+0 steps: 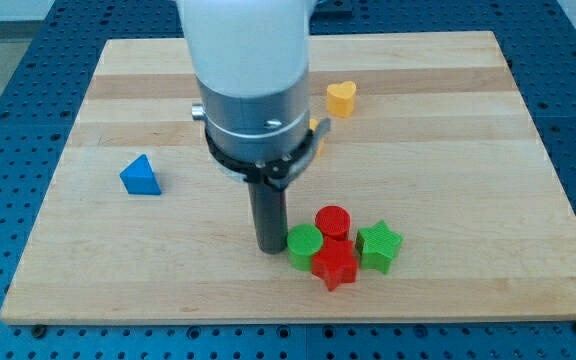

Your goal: Move the blue triangle into the blue cube

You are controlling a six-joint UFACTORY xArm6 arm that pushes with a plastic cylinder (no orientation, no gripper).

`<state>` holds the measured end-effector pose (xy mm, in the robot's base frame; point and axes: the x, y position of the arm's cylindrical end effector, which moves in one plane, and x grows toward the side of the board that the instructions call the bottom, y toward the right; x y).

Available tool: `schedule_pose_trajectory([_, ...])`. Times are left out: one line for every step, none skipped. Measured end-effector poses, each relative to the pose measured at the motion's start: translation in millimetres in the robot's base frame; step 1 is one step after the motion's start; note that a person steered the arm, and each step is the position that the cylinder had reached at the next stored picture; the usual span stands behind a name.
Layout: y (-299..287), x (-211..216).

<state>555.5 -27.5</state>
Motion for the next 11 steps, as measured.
schedule_pose_trajectory([6.8,14.4])
schedule_pose_trajectory([-11.8,17.3])
schedule_pose_trajectory([-52.9,6.5])
schedule_pose_trajectory([-56.6,-32.9])
schedule_pose_trajectory([-56.6,-37.9])
schedule_pose_trajectory([-55.2,-28.0])
schedule_pose_trajectory([-84.0,32.7])
schedule_pose_trajectory([-158.9,57.4])
schedule_pose_trajectory([-210.6,21.3])
schedule_pose_trajectory([-216.3,-36.2])
schedule_pose_trajectory([-200.2,-66.1])
